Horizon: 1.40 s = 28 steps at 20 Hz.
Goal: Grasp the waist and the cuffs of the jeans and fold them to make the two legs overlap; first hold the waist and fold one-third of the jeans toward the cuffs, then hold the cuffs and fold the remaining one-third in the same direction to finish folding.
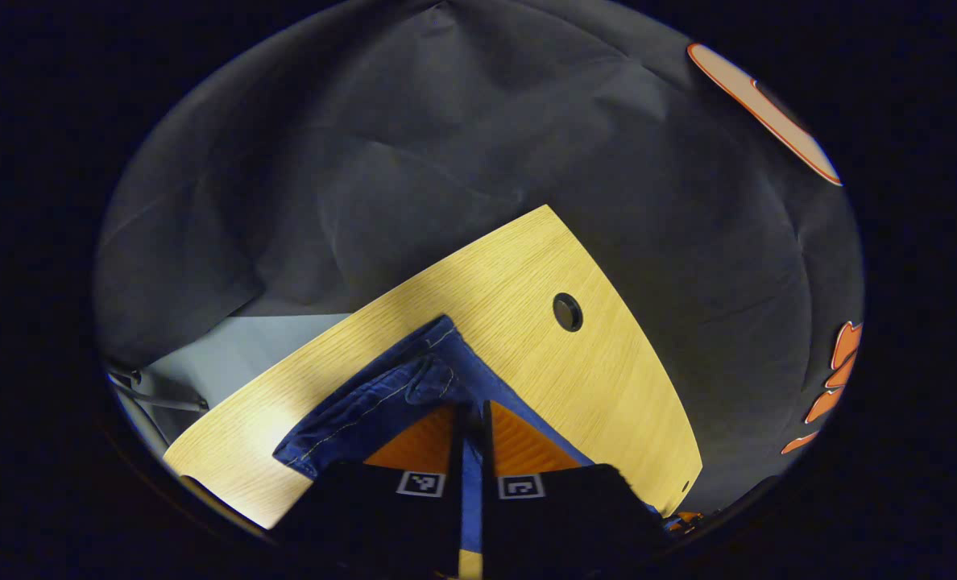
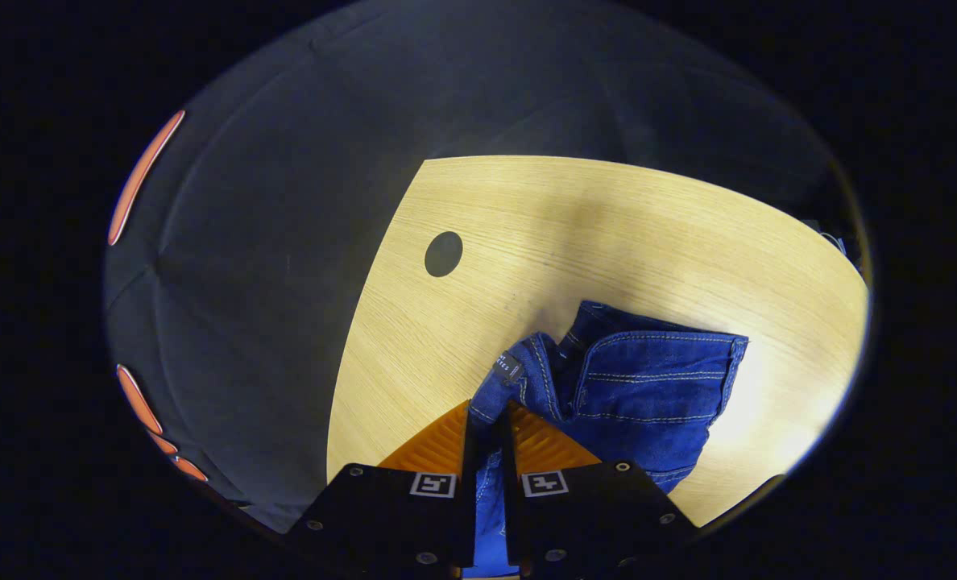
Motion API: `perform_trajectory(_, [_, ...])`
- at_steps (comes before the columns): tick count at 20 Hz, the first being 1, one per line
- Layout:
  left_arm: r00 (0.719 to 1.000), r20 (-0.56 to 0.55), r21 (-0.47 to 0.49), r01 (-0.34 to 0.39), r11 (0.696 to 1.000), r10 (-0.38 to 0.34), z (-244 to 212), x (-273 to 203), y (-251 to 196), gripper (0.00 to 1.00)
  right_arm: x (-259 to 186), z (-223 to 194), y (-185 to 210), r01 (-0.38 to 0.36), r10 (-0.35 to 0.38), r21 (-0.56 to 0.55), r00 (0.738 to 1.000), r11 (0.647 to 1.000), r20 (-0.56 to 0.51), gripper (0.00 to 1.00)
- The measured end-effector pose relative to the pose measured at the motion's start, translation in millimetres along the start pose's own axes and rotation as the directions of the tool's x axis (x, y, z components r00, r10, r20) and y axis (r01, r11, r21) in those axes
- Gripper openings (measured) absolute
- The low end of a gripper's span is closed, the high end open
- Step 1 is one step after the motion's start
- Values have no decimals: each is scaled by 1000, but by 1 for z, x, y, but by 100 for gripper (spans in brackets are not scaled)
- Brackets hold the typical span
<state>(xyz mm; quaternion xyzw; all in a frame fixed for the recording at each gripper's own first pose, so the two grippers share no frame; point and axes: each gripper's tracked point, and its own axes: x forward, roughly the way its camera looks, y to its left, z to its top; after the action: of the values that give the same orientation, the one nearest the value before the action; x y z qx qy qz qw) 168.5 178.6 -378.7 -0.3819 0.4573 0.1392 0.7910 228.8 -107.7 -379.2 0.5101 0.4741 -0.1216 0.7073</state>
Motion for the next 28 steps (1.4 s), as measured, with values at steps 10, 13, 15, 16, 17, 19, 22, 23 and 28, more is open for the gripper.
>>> perform_trajectory(10, [994, 95, 290, 20, 957, -50, 15, -34, -45, 96, -34, 19, -6, 2, 15, -205, 996, 979, 83, 87])
perform_trajectory(13, [992, 122, 450, -38, 892, -19, 10, -38, -47, 97, -36, 24, -41, 94, -71, -267, 993, 959, 94, 95])
perform_trajectory(15, [991, 136, 533, -81, 842, 10, 6, -33, -44, 98, -33, 25, -58, 129, -107, -269, 990, 954, 93, 96])
perform_trajectory(16, [989, 142, 563, -104, 820, 28, 4, -32, -42, 97, -33, 24, -67, 143, -125, -265, 988, 953, 86, 97])
perform_trajectory(17, [988, 148, 583, -117, 804, 36, 2, -30, -42, 99, -31, 23, -78, 164, -148, -261, 986, 951, 78, 97])
perform_trajectory(19, [985, 168, 593, -140, 793, 48, 1, -29, -39, 100, -29, 19, -98, 199, -192, -259, 980, 945, 55, 98])
perform_trajectory(22, [986, 165, 570, -122, 813, 32, 1, -30, -42, 99, -17, 13, -111, 218, -218, -239, 976, 946, 30, 99])
perform_trajectory(23, [985, 172, 565, -127, 815, 34, 5, -32, -42, 98, -14, 11, -112, 218, -219, -229, 976, 949, 23, 99])
perform_trajectory(28, [972, 224, 569, -185, 801, 65, 7, -27, -41, 98, -1, 12, -116, 224, -225, -227, 974, 948, 24, 99])
